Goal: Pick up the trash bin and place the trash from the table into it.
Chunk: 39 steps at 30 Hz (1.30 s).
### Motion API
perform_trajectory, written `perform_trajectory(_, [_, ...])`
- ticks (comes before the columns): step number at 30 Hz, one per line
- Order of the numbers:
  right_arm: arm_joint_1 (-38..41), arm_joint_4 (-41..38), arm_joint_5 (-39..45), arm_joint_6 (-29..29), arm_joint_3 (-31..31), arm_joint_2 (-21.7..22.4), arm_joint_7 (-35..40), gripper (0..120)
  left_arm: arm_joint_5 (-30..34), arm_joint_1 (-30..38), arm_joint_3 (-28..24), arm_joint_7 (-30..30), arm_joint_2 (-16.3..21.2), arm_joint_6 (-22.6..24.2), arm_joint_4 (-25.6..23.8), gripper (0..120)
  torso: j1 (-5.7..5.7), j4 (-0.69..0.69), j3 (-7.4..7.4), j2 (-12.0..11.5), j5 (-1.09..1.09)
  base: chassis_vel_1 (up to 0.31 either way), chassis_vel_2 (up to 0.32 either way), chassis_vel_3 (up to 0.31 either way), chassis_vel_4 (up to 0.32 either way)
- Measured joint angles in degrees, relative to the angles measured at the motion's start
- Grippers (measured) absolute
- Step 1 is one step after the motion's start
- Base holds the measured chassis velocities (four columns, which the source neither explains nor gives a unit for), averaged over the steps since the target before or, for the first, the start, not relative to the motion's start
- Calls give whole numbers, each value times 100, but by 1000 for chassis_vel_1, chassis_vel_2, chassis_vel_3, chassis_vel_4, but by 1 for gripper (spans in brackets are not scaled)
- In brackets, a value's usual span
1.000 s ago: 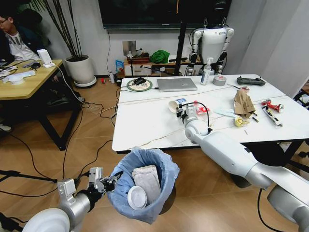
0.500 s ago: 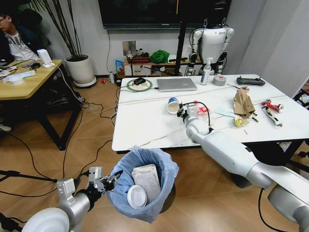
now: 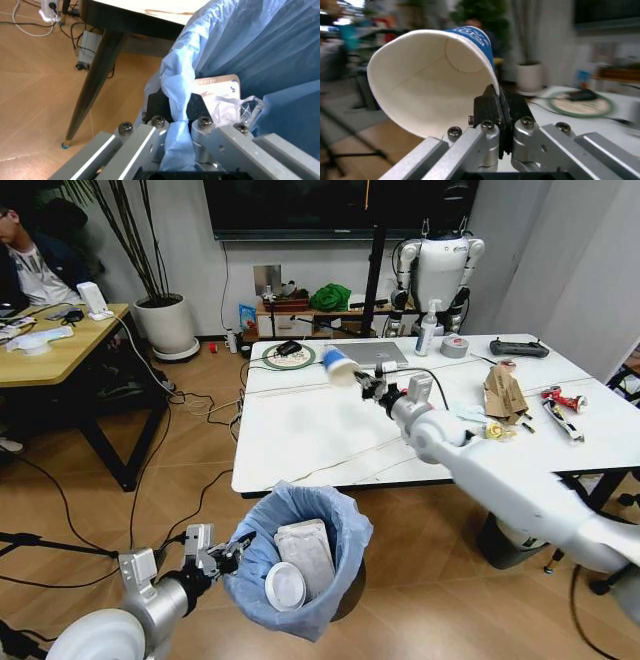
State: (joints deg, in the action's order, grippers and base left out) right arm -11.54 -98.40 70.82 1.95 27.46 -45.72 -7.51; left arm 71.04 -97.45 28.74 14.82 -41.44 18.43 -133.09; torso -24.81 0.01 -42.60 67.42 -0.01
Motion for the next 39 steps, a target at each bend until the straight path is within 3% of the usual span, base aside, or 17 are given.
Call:
perform_trajectory(4, [5,-1039,225,0,4,760,-1329,0,8,-25,29,-1,29,0,-21,0,1,-1,0,0,1,0,0,0,0])
perform_trajectory(8, [-52,-1353,62,0,2,1128,-2207,0,37,-34,80,16,14,0,-67,0,1,-1,0,0,3,0,0,0,0])
perform_trajectory(12, [-197,-1513,-720,6,-35,1577,-3058,0,88,-85,196,44,18,1,-129,0,0,-1,-1,0,3,0,0,0,0])
perform_trajectory(17, [-471,-1588,-1468,0,-37,1894,-3348,0,153,-100,248,75,11,6,-186,0,0,-1,-1,0,3,0,0,0,0])
perform_trajectory(24, [-925,-1667,-1994,-130,-81,1977,-3172,0,157,-94,201,66,-97,9,-191,0,0,0,-1,0,2,0,0,0,0])
perform_trajectory(35, [-1171,-1690,-2136,-259,-162,1956,-3085,0,139,-111,193,63,-128,8,-216,0,0,0,-1,0,2,0,0,0,0])
perform_trajectory(39, [-1189,-1689,-2155,-315,-164,1938,-3091,10,139,-100,191,63,-127,8,-216,0,0,0,-1,0,2,0,0,0,0])
